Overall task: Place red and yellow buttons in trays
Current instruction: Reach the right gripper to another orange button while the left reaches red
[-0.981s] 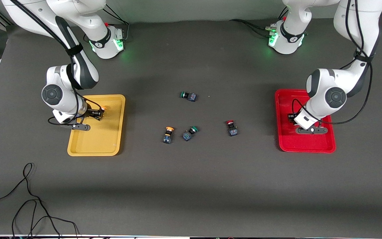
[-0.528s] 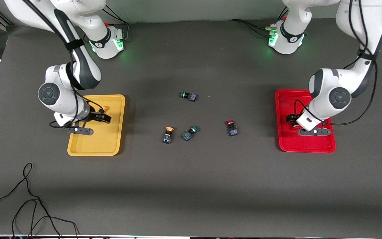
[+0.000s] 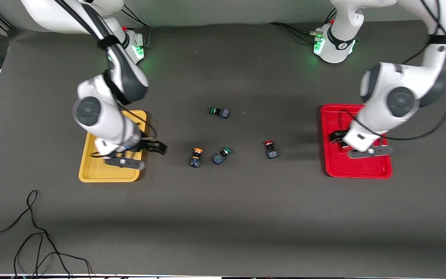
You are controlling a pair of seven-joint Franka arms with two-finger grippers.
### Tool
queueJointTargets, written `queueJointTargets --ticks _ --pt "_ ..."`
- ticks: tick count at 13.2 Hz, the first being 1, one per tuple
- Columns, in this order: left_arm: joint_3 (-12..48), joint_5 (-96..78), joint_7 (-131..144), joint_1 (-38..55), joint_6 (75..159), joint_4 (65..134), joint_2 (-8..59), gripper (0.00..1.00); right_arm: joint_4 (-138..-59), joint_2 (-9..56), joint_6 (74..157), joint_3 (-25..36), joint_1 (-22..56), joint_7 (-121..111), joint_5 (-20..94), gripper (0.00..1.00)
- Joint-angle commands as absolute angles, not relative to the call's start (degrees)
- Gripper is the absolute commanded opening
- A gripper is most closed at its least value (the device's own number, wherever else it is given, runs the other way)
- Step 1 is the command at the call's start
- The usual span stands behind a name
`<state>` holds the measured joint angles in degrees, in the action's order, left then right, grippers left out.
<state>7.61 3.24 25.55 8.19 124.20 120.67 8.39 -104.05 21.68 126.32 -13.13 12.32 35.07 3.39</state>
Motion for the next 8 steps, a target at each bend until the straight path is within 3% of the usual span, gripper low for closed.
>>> queueJointTargets --ticks 1,4,8 --pt "8.3 2.5 36.9 15.7 123.9 115.7 12.8 1.00 -94.9 31.6 126.0 -16.3 12.7 40.6 3.0 1.00" --pt "8.3 2.5 45.1 22.0 126.0 108.5 20.9 1.00 -94.3 36.9 131.9 -16.4 14.7 42.4 1.7 1.00" --pt "8.2 3.4 52.0 25.5 136.7 108.4 29.2 1.00 -94.6 42.1 135.2 -16.5 17.7 50.5 -6.7 0.97"
